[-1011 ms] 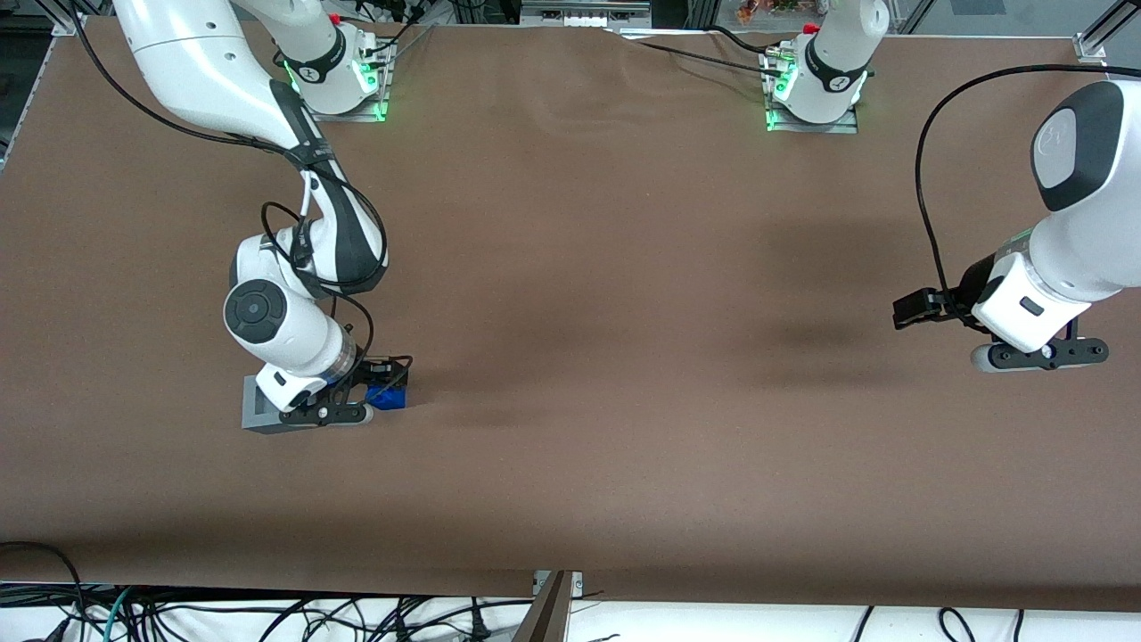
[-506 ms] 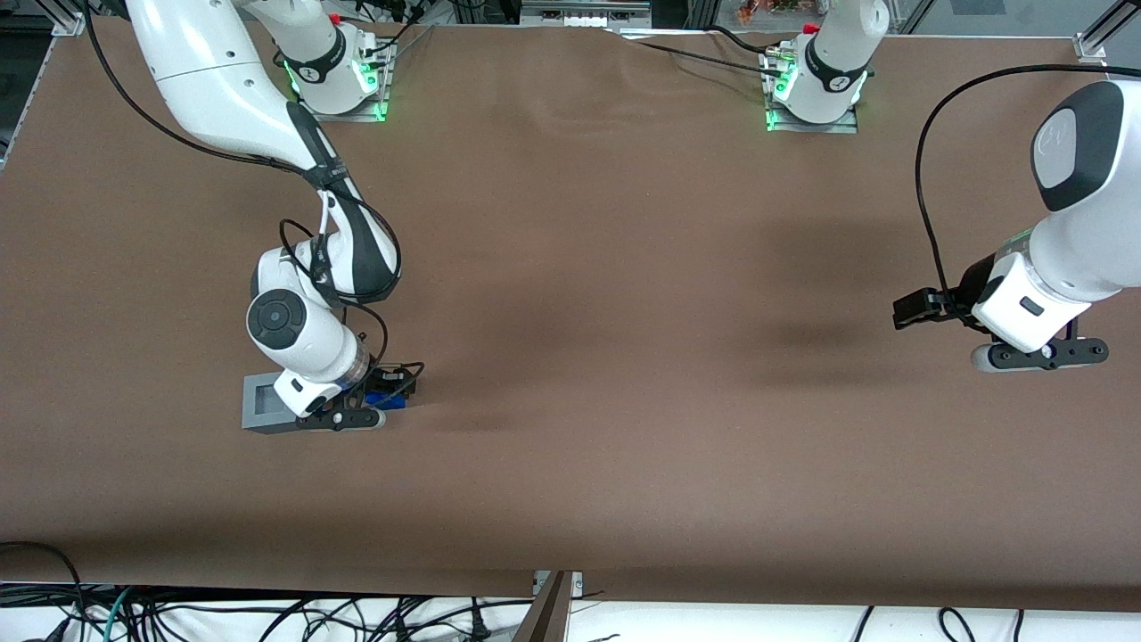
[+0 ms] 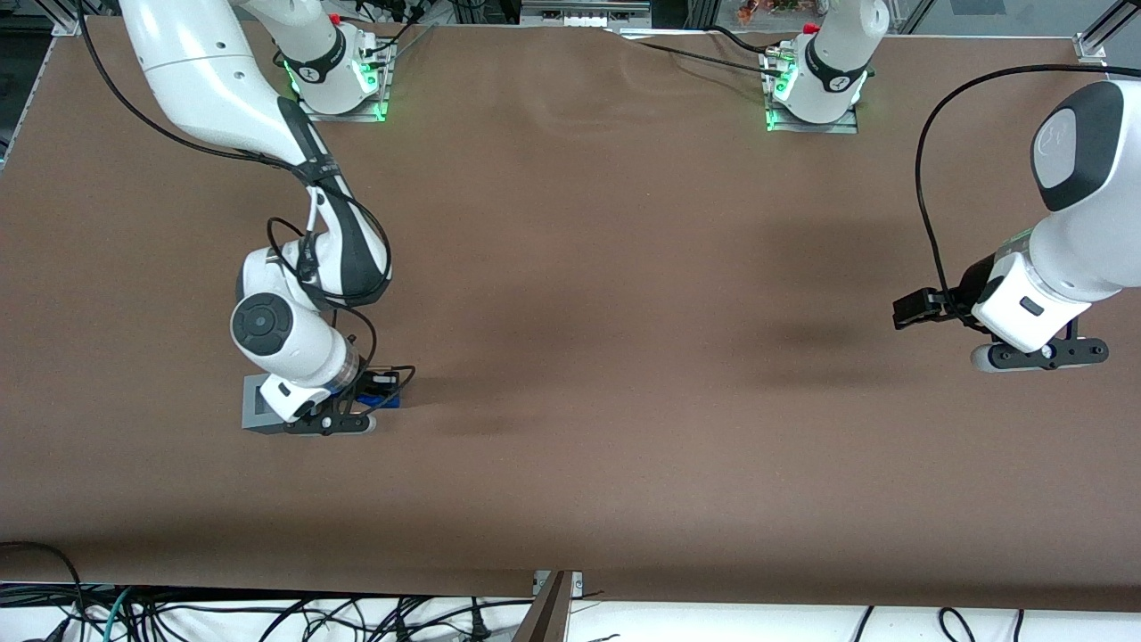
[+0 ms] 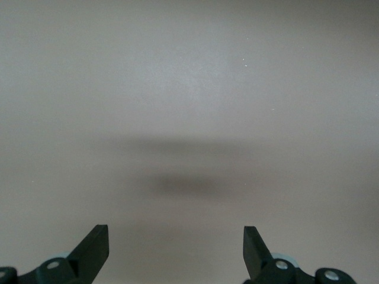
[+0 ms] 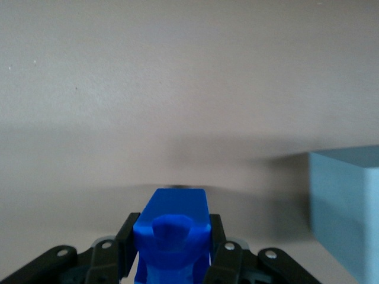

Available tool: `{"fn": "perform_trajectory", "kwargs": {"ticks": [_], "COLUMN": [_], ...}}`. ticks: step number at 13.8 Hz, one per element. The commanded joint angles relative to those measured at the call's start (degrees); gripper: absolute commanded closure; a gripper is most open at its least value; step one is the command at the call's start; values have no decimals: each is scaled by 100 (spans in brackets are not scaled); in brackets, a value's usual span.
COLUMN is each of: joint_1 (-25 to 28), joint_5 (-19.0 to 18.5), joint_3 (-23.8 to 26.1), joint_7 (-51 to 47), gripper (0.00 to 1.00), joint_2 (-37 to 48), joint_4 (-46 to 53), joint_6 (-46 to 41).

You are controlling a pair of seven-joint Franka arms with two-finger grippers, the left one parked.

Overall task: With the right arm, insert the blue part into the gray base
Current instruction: 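Carry the blue part over the gray base's opening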

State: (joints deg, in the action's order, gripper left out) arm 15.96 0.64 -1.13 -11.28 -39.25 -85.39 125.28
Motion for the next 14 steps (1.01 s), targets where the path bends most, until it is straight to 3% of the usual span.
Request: {"fn": "perform_trajectory", "kwargs": {"ticks": [1,7,14], "joint_1": [-337,-1058,-1297], "joint_5": [41,68,85], "joint_3": [25,-177,-177], "joint_7": [878,2665,2825], "gripper": [74,73,73], "joint_2": [294,480,374], "joint_4": [418,374,374], "joint_6": [-969,-1059,-971]}}
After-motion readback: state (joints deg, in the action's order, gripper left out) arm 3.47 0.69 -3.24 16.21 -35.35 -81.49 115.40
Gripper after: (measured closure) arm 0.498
